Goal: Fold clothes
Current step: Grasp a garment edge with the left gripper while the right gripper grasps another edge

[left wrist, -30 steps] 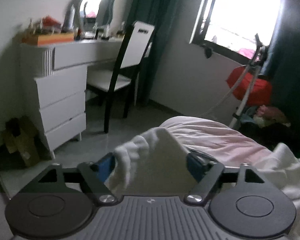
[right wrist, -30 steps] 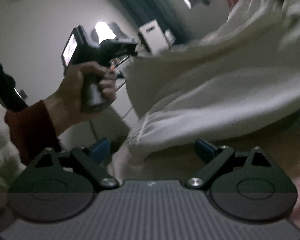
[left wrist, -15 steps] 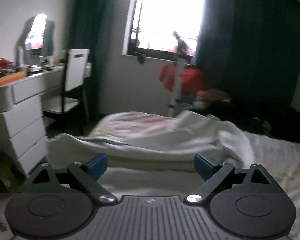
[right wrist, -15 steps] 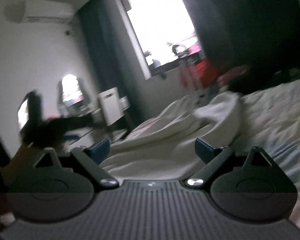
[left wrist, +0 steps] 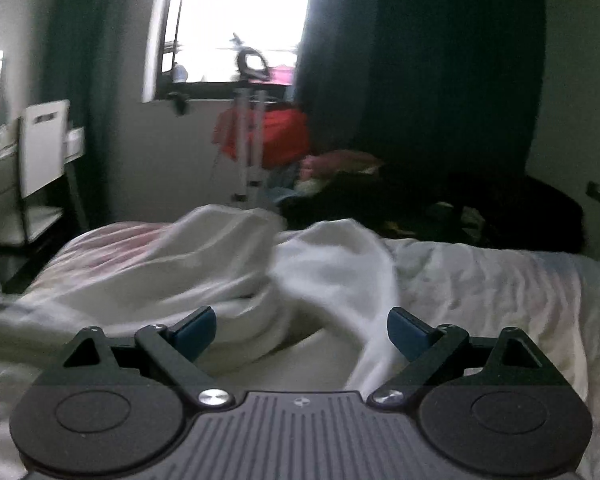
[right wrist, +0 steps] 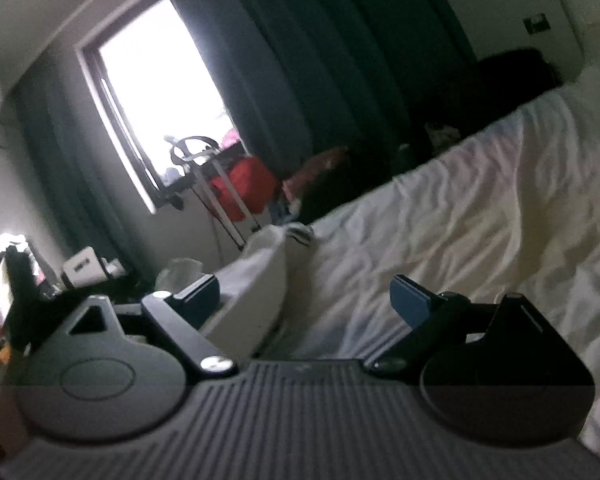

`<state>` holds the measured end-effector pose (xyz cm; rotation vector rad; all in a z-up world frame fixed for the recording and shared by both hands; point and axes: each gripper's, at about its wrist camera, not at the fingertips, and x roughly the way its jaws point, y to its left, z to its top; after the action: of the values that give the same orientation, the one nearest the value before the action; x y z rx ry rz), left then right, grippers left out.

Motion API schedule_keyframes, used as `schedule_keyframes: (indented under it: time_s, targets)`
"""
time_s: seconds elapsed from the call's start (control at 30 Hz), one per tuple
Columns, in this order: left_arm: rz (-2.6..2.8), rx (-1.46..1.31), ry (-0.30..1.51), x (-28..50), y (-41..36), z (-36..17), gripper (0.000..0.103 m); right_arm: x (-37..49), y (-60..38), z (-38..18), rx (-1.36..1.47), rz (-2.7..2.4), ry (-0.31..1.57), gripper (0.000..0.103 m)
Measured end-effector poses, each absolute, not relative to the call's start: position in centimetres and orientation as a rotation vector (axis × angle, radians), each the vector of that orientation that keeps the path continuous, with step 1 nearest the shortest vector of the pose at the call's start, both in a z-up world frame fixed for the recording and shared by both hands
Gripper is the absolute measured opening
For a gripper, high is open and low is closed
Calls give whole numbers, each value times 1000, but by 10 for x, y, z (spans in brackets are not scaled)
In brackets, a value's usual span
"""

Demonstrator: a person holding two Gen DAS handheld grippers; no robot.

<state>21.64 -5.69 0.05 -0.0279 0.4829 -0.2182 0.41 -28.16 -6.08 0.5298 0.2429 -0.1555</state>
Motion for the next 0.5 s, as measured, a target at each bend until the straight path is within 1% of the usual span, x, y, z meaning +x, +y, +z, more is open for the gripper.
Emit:
schedule_keyframes:
  time_s: [0.13, 0.3, 0.37, 0.4, 0.43, 0.47, 0.5]
  targets:
    - [-331, 37, 500, 271, -120, -24, 87, 25, -287, -77, 498, -222, 237, 94]
    - [-361, 156, 576, 334, -182, -67, 74, 46, -299, -98, 473, -305, 228, 94]
    - [-343, 217, 625, 360, -200, -82, 59, 55, -303, -108, 488, -327, 251, 93]
    - [-333, 233, 637, 368, -202, -87, 57, 60, -306, -113, 495, -333, 264, 94]
    - [-322, 247, 647, 376, -205, -91, 51, 66, -308, -118, 503, -339, 276, 93]
    - [-312, 262, 657, 384, -207, -96, 39, 70, -309, -122, 505, -342, 285, 93]
    - [-295, 264, 682, 391, -206, -99, 32, 73, -309, -124, 497, -342, 286, 93]
